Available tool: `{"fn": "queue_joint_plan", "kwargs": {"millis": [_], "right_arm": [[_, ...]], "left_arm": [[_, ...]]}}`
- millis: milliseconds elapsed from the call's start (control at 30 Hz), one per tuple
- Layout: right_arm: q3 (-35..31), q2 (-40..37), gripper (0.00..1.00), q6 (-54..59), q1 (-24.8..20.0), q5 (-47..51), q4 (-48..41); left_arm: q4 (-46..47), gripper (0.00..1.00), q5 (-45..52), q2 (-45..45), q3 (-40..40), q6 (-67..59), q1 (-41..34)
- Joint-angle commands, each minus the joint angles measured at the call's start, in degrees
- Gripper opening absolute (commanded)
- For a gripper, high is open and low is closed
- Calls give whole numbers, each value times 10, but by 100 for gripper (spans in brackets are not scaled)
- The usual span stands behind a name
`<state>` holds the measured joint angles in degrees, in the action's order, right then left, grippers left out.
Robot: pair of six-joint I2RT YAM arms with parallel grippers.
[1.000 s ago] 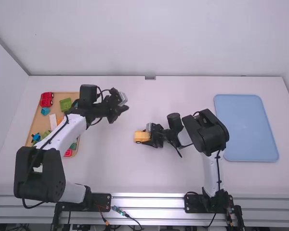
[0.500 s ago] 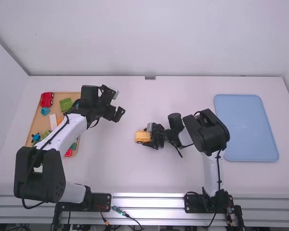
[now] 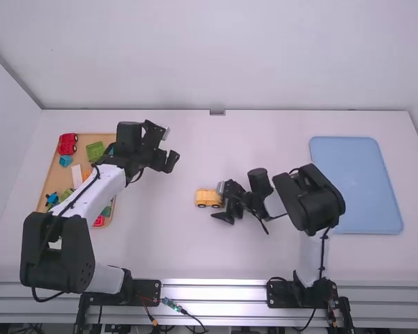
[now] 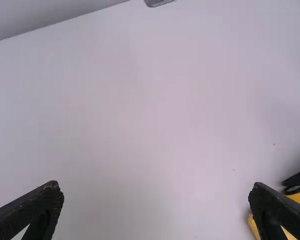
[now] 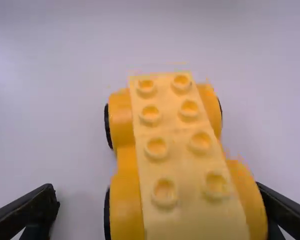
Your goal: Assemble lego blocks to make yellow taxi
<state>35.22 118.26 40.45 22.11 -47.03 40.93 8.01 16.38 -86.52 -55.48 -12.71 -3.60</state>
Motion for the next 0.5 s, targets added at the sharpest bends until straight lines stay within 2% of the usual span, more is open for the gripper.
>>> {"fn": "queue_joint_plan", "kwargs": {"millis": [0, 100, 167, 300, 400, 467], "right_arm": [[-17, -41, 99, -9, -3, 91, -21], [-15, -110, 99, -75, -3, 181, -82], [-2, -134, 99, -101, -3, 215, -119], [50, -174, 99, -154, -3, 266, -232], [113, -190, 99, -167, -3, 296, -348], [157, -192, 99, -166, -3, 317, -417]], "left_arm": [[-3, 99, -24, 0, 5, 26, 4], [-2, 99, -179, 0, 5, 152, 19], [10, 99, -232, 0, 4, 171, 31], [62, 99, -230, 0, -18, 165, 84], [109, 99, -226, 0, -46, 212, 162], [130, 99, -167, -5, -63, 199, 222]]}}
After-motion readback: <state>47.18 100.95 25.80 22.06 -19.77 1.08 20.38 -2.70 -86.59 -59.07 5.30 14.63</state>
